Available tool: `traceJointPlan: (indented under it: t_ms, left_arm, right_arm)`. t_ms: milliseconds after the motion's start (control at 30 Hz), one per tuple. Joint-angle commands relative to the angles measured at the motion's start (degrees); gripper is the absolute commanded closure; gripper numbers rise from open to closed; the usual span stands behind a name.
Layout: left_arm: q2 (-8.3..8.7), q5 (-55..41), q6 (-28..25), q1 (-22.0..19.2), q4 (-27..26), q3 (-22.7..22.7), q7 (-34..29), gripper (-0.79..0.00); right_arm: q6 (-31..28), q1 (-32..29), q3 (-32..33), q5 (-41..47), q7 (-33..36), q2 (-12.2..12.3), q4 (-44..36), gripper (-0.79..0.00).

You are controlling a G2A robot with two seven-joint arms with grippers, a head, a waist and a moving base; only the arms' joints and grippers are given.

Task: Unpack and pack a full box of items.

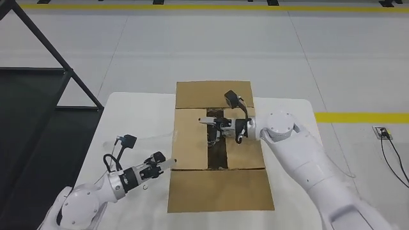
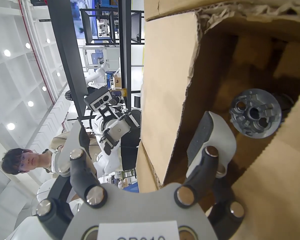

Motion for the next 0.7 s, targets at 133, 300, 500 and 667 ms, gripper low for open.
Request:
traceJointPlan:
  t_ms: [133,300,500,667]
  left_arm:
    - [0.37,-1.92,-0.47,1.34,-0.32,-2.17,-0.46,-0.785]
    - [0.6,-2.53,-0.68,2.18,-1.17,-3.2,-0.76,-0.785]
    - [0.84,-2.86,-0.74,3.19,-2.7,-4.16,-0.77,-0.785]
    - [1.05,-2.11,-0.44,4.3,-4.56,-4.97,-0.53,-0.785]
  right_arm:
    - [-1.79,0.85,-0.01,3.7,2.81,-1.29,2.44,-0.785]
    - [-3.77,1.54,0.83,7.49,5.73,-2.05,3.99,-0.785]
    - [-5.73,2.08,1.64,10.51,6.26,-2.9,4.69,-0.785]
    - [-6.78,2.22,2.26,12.92,6.76,-3.56,3.68,-0.785]
